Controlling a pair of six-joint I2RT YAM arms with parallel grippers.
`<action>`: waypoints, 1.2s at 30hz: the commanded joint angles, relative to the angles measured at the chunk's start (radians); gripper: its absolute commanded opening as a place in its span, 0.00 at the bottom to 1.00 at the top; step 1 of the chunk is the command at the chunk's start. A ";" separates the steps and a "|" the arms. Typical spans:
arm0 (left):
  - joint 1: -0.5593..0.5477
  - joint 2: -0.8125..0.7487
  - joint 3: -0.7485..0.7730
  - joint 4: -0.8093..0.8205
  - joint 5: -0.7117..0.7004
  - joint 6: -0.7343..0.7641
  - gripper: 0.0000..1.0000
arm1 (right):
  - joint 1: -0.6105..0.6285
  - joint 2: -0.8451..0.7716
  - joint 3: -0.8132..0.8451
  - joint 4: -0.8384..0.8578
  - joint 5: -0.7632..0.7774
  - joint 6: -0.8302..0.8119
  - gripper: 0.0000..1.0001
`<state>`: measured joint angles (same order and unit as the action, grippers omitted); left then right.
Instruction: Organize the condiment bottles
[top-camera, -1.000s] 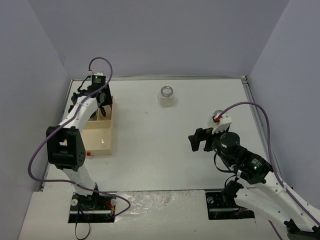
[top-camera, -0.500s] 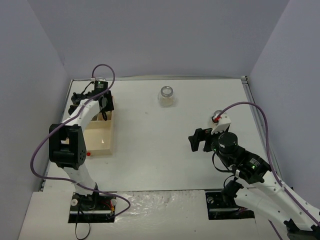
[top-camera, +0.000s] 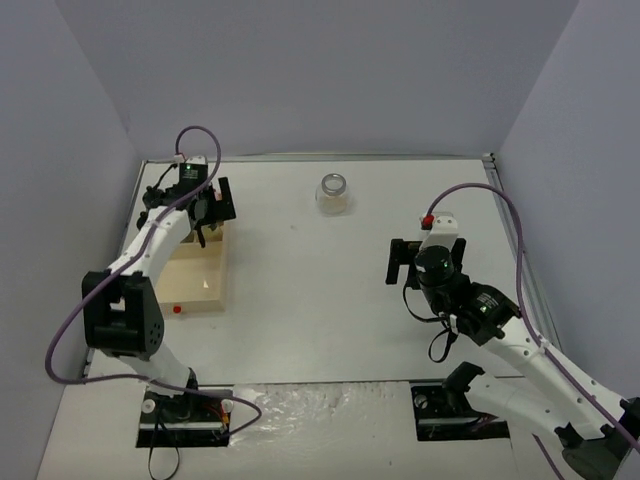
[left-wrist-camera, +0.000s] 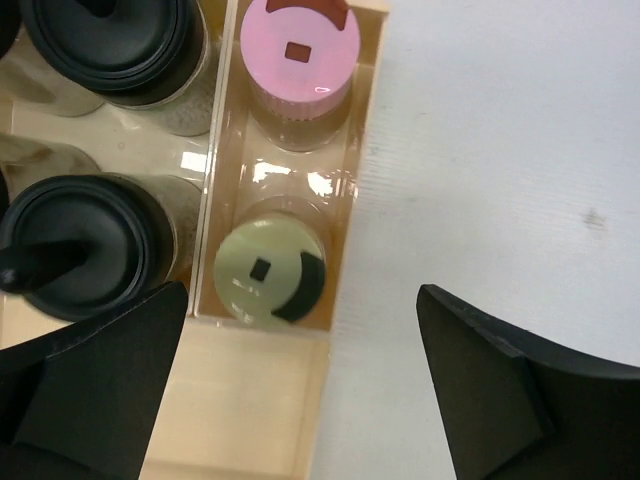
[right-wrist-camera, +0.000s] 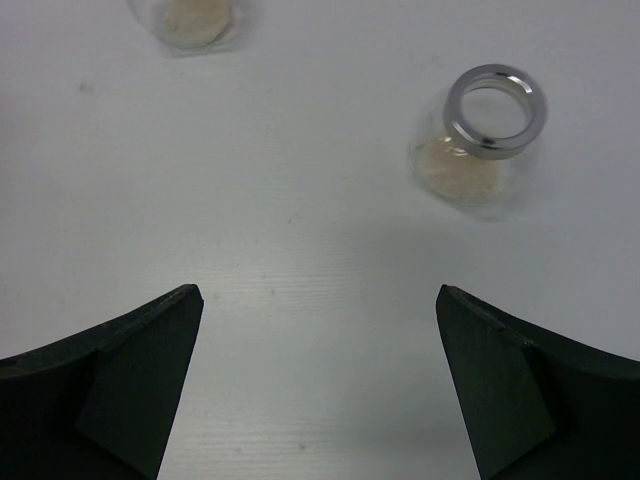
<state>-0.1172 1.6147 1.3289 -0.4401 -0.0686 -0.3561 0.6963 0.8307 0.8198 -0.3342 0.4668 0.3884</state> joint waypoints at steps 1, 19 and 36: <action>-0.015 -0.232 0.038 -0.070 0.072 0.019 0.97 | -0.124 0.104 0.111 -0.005 0.129 0.003 1.00; -0.027 -1.111 -0.542 -0.153 0.169 0.037 0.97 | -0.620 0.617 0.237 0.238 -0.241 -0.104 1.00; -0.025 -1.117 -0.547 -0.148 0.151 0.037 0.97 | -0.605 0.721 0.198 0.368 -0.353 -0.169 0.56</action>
<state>-0.1421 0.4902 0.7567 -0.6405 0.0889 -0.3229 0.0753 1.5507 1.0121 -0.0379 0.1582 0.2339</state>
